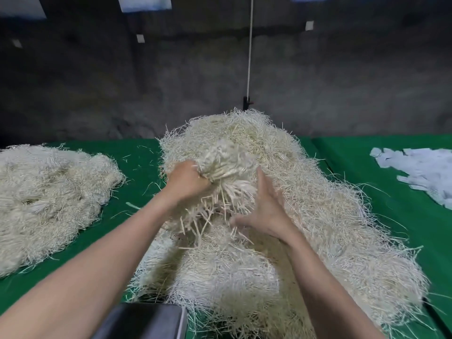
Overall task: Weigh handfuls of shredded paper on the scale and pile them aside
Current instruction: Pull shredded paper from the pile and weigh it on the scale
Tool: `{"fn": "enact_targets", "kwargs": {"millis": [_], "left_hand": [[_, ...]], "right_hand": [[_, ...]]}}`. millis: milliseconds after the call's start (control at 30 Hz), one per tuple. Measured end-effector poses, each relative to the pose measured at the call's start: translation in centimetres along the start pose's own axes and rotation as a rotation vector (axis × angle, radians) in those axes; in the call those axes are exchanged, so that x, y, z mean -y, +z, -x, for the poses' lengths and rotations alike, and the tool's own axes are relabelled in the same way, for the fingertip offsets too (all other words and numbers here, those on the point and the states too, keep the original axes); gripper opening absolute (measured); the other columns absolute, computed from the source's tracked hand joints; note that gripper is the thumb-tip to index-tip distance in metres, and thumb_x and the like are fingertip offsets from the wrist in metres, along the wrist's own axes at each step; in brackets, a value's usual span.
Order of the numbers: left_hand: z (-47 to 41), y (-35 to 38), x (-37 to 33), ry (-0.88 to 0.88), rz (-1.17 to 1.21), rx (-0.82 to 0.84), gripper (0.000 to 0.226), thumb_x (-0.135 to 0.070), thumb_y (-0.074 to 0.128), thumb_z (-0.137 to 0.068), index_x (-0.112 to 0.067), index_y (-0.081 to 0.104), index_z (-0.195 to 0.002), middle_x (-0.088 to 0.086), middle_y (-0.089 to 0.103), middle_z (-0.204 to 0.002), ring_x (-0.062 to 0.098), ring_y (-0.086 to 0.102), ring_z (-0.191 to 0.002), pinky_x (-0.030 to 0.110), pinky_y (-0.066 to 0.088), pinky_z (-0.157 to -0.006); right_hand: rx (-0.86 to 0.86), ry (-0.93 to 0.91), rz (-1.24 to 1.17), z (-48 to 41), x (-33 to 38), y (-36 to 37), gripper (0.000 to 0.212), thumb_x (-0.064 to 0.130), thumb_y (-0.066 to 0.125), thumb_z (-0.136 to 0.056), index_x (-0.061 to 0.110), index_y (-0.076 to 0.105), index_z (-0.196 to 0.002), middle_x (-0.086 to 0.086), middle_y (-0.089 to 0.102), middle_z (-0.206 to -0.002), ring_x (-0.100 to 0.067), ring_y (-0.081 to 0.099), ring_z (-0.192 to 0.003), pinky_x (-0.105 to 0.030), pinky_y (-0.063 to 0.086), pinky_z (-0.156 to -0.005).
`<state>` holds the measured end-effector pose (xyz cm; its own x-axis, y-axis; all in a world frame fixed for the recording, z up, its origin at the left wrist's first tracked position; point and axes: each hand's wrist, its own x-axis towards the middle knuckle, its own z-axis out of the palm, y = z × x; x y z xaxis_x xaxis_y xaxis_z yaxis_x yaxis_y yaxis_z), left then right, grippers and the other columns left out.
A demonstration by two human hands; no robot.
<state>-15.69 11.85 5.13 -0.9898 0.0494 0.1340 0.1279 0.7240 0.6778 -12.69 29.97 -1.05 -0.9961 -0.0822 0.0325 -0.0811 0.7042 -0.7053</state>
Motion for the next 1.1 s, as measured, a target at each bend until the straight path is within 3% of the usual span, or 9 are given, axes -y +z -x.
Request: {"fn": "enact_targets", "kwargs": {"millis": [100,200,300,400,533,733,833,967,1100], "left_hand": [[1.2,-0.6,-2.2,-0.141,0.277,0.251,0.036,-0.003,0.064,-0.078,-0.011,0.057,-0.112,0.008,0.056,-0.127,0.020,0.053,-0.113,0.035,0.043,-0.095],[3.1,-0.8,-2.7,-0.098,0.382,0.336,0.029,-0.004,0.049,-0.088,-0.003,0.055,-0.116,0.012,0.042,-0.142,0.024,0.036,-0.133,0.033,0.026,-0.108],[3.4,-0.2,-1.0,-0.065,0.404,0.390,0.030,-0.014,0.045,-0.093,-0.012,0.048,-0.123,-0.003,0.044,-0.133,-0.005,0.042,-0.117,0.009,0.035,-0.081],[2.2,-0.1,0.1,0.032,-0.079,0.559,0.052,-0.013,0.063,-0.083,-0.016,0.042,-0.130,-0.003,0.033,-0.145,-0.003,0.037,-0.121,0.013,0.033,-0.100],[1.5,1.9,2.1,0.071,-0.710,0.377,0.042,-0.015,0.072,-0.075,-0.018,0.052,-0.112,-0.011,0.050,-0.084,0.006,0.054,-0.079,0.019,0.049,-0.075],[-0.8,1.0,2.1,0.180,-0.552,-0.254,0.021,0.006,0.056,-0.076,-0.010,0.045,-0.069,-0.003,0.044,-0.066,0.021,0.052,-0.073,0.029,0.047,-0.070],[-1.0,0.9,2.5,0.124,-0.438,-0.297,0.034,-0.015,0.074,-0.078,-0.014,0.044,-0.063,-0.002,0.052,-0.070,0.021,0.055,-0.071,0.032,0.049,-0.070],[-1.5,-0.1,3.1,0.032,-0.290,-0.396,0.025,-0.003,0.070,-0.078,-0.012,0.051,-0.064,-0.001,0.054,-0.067,0.021,0.057,-0.070,0.025,0.044,-0.056],[-1.3,-1.0,1.8,0.052,-0.241,-0.404,0.011,-0.008,0.072,-0.078,-0.004,0.062,-0.076,0.002,0.058,-0.074,0.023,0.057,-0.074,0.024,0.036,-0.058]], "right_hand": [[0.023,0.143,-0.437,-0.2,1.4,2.8,0.074,0.017,0.076,-0.075,0.021,0.036,-0.137,0.001,0.044,-0.136,-0.027,0.043,-0.128,-0.025,0.050,-0.088],[0.146,0.267,-0.480,0.3,1.4,5.0,0.026,0.000,0.050,-0.093,-0.004,0.047,-0.118,-0.007,0.056,-0.107,-0.025,0.062,-0.100,-0.025,0.050,-0.086],[0.099,0.168,-0.631,0.5,1.1,4.7,0.012,0.001,0.051,-0.092,0.009,0.059,-0.091,-0.007,0.059,-0.081,-0.001,0.061,-0.061,-0.013,0.048,-0.053],[-0.032,0.153,-0.826,1.0,-0.1,3.3,0.021,-0.002,0.060,-0.082,0.018,0.061,-0.078,0.001,0.063,-0.063,-0.011,0.059,-0.056,-0.012,0.045,-0.045],[-0.060,0.110,-0.476,0.2,-1.5,4.2,0.018,-0.006,0.057,-0.087,0.005,0.057,-0.101,-0.005,0.063,-0.086,-0.017,0.063,-0.081,-0.006,0.044,-0.056],[-0.066,-0.075,0.257,1.2,-4.9,7.2,0.020,0.006,0.038,-0.098,0.010,0.054,-0.110,-0.001,0.059,-0.089,-0.018,0.057,-0.081,-0.037,0.050,-0.086],[-0.085,0.005,0.328,1.2,-7.9,6.7,0.023,0.001,0.039,-0.093,0.013,0.055,-0.104,0.012,0.048,-0.081,-0.017,0.051,-0.085,-0.040,0.042,-0.099],[0.005,0.148,0.475,1.4,-10.4,5.4,0.031,0.015,0.037,-0.099,0.014,0.051,-0.126,-0.001,0.057,-0.120,-0.020,0.053,-0.112,-0.039,0.033,-0.108],[-0.064,0.101,0.003,0.8,-7.1,2.7,0.066,0.026,0.058,-0.088,0.025,0.028,-0.146,0.007,0.022,-0.150,-0.019,0.015,-0.143,-0.045,0.009,-0.118]]}}
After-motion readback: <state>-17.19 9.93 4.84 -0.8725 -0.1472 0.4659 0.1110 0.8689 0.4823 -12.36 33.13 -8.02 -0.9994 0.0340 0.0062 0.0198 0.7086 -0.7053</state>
